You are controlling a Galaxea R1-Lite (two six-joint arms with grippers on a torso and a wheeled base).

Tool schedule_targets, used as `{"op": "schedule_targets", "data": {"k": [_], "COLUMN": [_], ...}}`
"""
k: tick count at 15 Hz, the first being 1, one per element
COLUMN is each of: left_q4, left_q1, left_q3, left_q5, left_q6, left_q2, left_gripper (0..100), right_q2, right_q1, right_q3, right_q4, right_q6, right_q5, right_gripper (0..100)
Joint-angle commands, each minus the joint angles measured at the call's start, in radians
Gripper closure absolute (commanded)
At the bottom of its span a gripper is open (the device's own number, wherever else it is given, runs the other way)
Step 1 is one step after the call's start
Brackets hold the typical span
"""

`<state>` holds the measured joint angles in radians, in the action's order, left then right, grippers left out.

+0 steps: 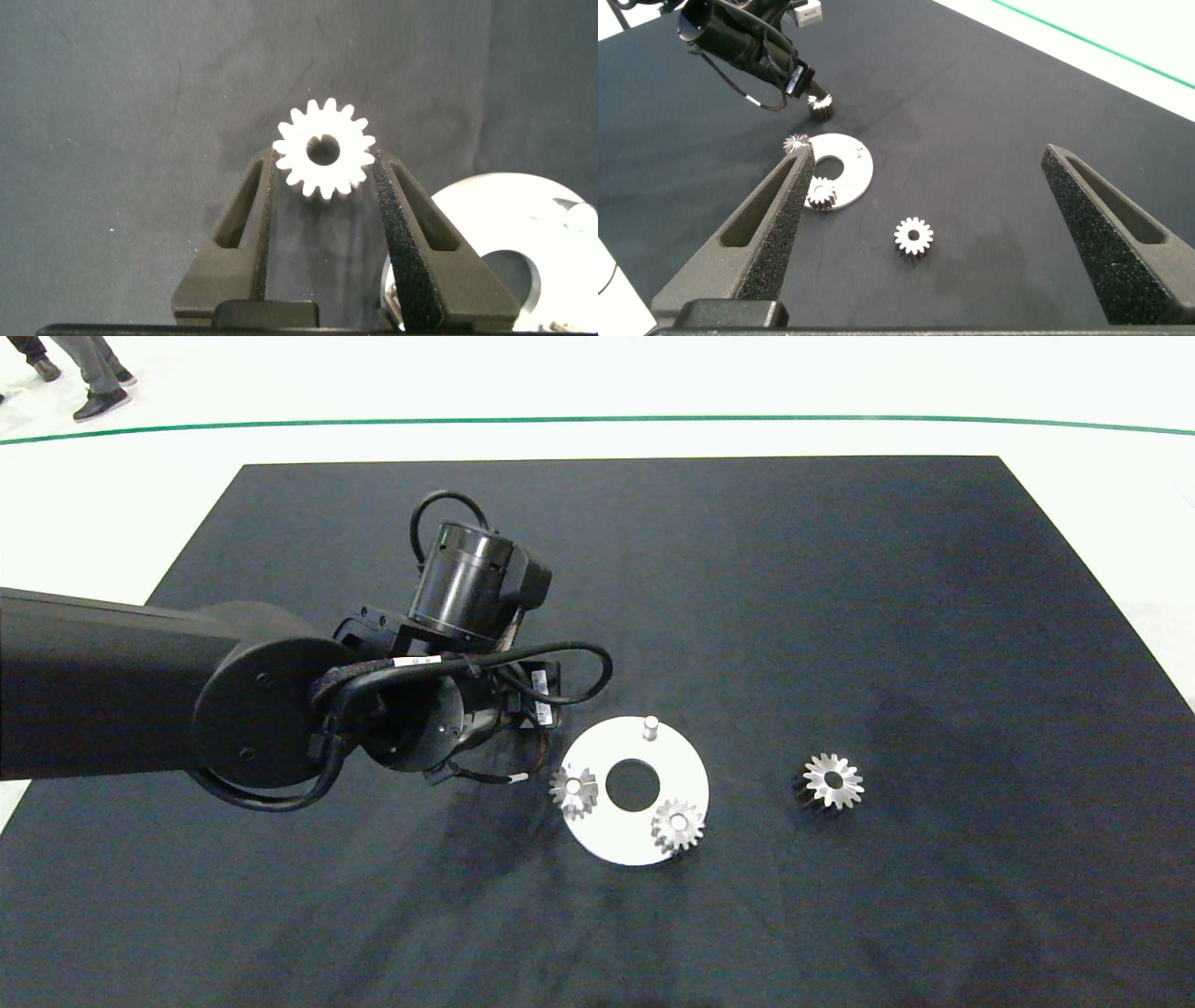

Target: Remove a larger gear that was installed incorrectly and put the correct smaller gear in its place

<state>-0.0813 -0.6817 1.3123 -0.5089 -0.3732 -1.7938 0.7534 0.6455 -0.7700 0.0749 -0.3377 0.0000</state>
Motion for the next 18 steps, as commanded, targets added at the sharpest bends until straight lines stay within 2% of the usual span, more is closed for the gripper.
{"op": "schedule_targets", "data": {"k": [1,5,6,9,13,18], "left_q4": [-0.003,0.000,0.003,0.035,0.078,0.077], "left_q1": [-0.009,-0.050,-0.050,-0.050,-0.055,-0.045], "left_q3": [-0.004,-0.010,-0.012,-0.012,-0.008,-0.013], "left_q5": [-0.003,-0.003,-0.006,-0.005,-0.017,-0.017], "left_q6": [-0.004,-0.004,-0.003,-0.003,0.004,0.039], "left_q2": [0.025,0.051,0.054,0.044,-0.010,-0.032], "left_gripper": [100,100,0,0,0,0], "right_q2": [0.001,0.001,0.001,0.001,0.001,0.001], "right_q1": [0.000,0.000,0.000,0.000,0.000,0.000], "right_q3": [0.000,0.000,0.005,0.006,0.008,0.008], "right_q4": [0.000,0.000,0.002,0.002,0.002,0.002], "right_q6": [-0.003,-0.004,-0.004,-0.004,-0.015,-0.018], "right_q5": [0.000,0.000,0.000,0.000,0.000,0.000], "right_gripper": [0,0,0,0,0,0]}}
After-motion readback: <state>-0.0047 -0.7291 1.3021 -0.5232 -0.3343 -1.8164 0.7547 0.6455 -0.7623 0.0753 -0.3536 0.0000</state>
